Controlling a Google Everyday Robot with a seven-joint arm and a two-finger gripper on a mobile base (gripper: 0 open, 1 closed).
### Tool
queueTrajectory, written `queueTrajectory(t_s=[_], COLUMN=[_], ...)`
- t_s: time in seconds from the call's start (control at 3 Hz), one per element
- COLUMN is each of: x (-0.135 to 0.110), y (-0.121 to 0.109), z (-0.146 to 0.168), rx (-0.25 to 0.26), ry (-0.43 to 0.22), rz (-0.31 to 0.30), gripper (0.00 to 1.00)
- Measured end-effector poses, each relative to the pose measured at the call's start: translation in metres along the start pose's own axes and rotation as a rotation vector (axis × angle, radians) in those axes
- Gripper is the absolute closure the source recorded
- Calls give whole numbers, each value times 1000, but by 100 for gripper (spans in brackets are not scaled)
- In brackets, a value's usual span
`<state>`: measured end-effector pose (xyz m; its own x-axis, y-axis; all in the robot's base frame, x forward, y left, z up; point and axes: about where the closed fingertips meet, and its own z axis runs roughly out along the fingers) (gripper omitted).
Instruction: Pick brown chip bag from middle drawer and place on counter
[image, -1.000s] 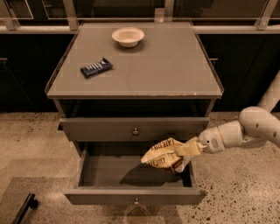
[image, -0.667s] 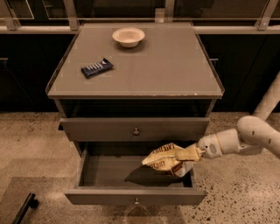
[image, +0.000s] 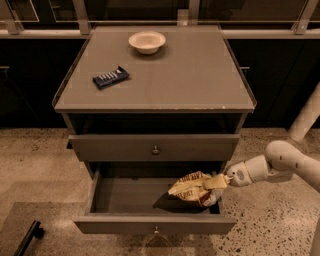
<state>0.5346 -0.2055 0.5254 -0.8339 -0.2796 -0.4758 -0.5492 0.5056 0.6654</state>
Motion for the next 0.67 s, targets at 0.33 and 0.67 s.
queueTrajectory(t_s=[0.33,0.67], x=[3,3], y=[-3,-3], z=[1,1], rx=[1,1], ry=[2,2], rz=[8,8], gripper=[81,58])
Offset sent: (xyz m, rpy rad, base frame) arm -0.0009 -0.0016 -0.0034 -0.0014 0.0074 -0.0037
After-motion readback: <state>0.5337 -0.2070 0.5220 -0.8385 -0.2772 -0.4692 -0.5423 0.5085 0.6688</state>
